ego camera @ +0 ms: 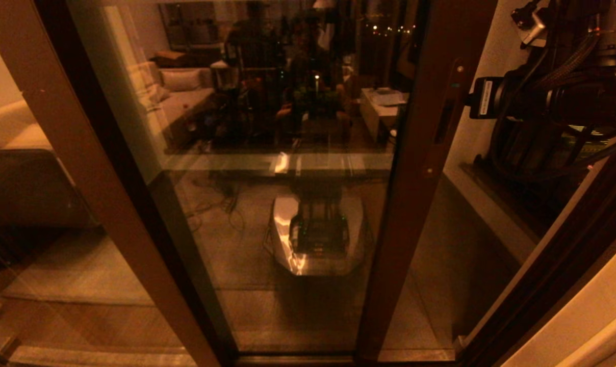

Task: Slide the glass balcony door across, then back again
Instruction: Open the slid door

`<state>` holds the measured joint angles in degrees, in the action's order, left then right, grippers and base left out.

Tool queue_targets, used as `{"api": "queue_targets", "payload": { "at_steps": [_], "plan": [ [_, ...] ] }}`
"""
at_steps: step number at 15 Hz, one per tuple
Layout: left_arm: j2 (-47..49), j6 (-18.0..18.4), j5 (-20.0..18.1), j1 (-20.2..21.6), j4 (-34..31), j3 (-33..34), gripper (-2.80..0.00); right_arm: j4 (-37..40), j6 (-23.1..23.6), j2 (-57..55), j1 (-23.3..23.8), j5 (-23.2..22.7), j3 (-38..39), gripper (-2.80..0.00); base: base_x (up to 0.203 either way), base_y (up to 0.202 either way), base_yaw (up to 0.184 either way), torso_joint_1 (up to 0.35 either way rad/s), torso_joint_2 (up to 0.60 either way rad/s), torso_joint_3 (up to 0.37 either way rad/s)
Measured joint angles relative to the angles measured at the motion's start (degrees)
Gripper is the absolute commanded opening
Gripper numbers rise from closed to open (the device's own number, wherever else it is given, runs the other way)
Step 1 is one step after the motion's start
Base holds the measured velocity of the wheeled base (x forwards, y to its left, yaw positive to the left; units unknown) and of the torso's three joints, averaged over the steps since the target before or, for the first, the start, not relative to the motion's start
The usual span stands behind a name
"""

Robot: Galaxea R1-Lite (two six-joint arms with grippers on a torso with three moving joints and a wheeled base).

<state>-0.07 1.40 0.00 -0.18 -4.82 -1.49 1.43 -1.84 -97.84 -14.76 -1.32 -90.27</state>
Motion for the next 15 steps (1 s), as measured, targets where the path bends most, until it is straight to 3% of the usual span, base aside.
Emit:
{"api": "queue_targets", "payload": {
  "at_steps": [7,15],
  "plan": [
    [0.00,0.00,0.00,0.00,0.00,0.00,-2.80,-0.02,0.06,-0.90,-4.21,3.70,-0.24,-2.80,0.000,0.000,0.000,0.000,0.00,0.000],
    [0.00,0.00,0.00,0.00,0.01,0.00,-2.80,-0.05,0.00,-2.11,-7.80,4.70,-0.77,-2.80,0.000,0.000,0.000,0.000,0.00,0.000]
  ]
}}
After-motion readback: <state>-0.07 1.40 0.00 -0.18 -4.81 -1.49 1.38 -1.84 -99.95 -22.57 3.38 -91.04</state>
